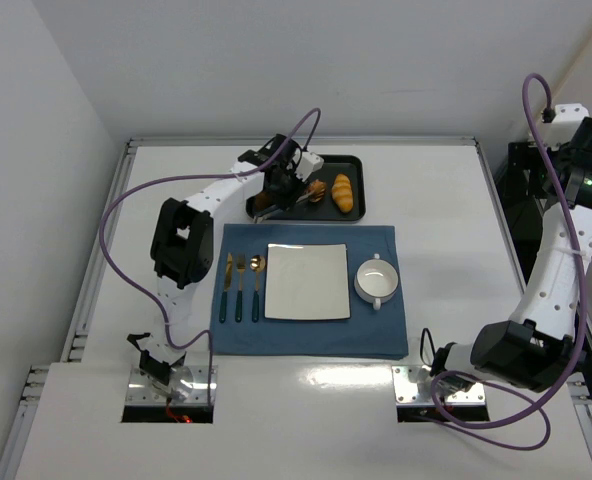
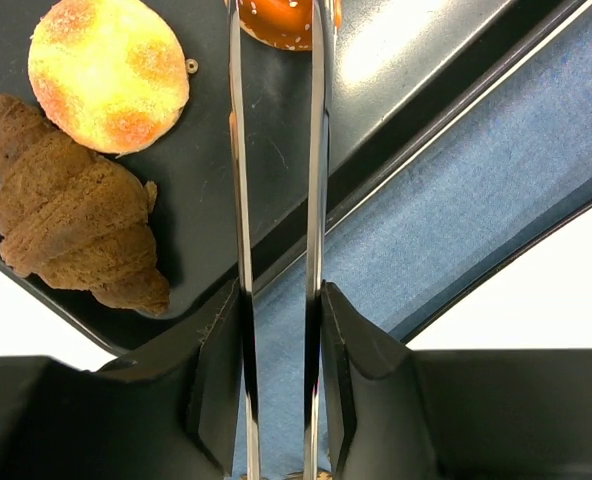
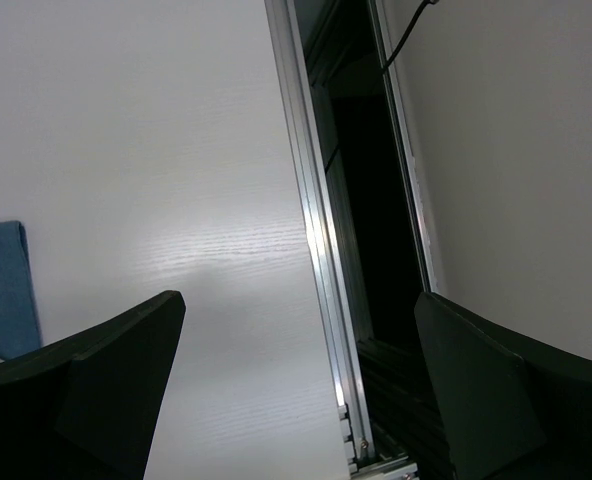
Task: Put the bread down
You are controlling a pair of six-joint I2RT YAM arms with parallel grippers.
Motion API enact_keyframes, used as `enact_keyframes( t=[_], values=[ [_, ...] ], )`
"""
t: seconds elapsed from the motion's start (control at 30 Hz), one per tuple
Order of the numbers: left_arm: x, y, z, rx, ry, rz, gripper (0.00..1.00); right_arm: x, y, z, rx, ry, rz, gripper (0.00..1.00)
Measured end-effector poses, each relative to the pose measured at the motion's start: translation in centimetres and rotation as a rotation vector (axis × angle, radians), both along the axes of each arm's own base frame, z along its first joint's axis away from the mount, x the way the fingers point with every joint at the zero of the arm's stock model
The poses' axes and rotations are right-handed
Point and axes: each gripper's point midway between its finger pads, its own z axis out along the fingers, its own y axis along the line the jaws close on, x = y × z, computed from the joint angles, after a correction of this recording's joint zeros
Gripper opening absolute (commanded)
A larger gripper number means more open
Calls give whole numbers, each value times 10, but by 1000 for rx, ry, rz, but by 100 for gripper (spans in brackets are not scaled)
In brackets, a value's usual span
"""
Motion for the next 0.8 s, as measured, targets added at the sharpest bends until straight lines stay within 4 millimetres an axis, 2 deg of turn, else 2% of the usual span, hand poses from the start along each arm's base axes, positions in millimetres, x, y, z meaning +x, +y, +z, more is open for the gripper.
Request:
enact_keyframes(
  t=[0.03,0.17,0.57,0.8],
  values=[
    [0,0,0,0,1,0,4,0,0,0,1,0,1,100],
    [0,0,4,-1,-6,1,0,0,1,0,2,-1,3,100],
    [-6,6,40,-15,-61,9,0,4,3,8,4,-21,20,100],
    [-30,18,48,-3,-47,-13,0,4,3,8,5,-21,22,100]
  ],
)
